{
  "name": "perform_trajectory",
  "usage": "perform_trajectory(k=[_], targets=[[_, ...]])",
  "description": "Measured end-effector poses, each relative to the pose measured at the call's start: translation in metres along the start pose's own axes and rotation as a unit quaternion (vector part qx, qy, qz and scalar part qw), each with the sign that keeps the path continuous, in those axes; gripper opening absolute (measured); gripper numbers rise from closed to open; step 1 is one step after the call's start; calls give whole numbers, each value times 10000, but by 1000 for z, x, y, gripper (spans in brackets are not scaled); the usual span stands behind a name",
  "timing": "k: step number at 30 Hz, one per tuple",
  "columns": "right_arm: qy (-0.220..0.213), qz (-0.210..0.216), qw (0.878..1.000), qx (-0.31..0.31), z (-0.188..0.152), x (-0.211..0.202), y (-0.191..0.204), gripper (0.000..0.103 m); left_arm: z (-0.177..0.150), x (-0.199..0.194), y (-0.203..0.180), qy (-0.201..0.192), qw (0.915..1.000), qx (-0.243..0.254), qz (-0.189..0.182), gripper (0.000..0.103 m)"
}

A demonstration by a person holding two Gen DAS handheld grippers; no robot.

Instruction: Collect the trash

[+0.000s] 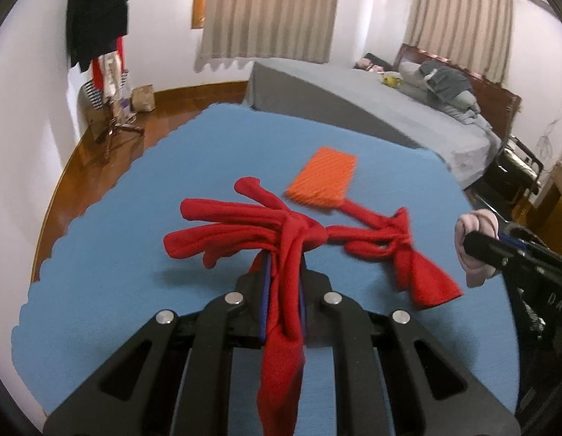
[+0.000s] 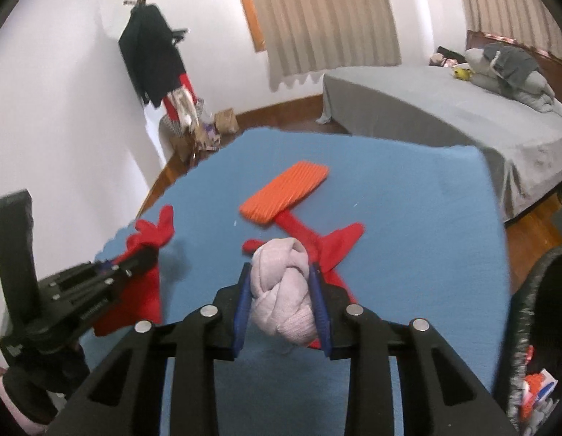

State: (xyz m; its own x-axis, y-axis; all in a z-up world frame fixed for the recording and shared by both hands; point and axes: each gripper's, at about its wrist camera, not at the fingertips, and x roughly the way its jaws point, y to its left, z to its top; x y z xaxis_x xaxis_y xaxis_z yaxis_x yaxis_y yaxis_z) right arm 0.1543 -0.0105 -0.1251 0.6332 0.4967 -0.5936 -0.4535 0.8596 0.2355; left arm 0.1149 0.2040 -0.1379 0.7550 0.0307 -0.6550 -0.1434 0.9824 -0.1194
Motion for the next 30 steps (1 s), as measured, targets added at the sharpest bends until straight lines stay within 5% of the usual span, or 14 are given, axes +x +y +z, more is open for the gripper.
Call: perform_trajectory(k=[16, 30], targets=[[-652, -583, 9948, 526, 11, -80, -70, 31, 17, -20, -109, -291, 9921, 668, -1017, 11], [-1049, -1574, 9763, 1056, -15, -153, -148, 31, 8, -28, -212, -387, 9727, 1316, -1870, 11]])
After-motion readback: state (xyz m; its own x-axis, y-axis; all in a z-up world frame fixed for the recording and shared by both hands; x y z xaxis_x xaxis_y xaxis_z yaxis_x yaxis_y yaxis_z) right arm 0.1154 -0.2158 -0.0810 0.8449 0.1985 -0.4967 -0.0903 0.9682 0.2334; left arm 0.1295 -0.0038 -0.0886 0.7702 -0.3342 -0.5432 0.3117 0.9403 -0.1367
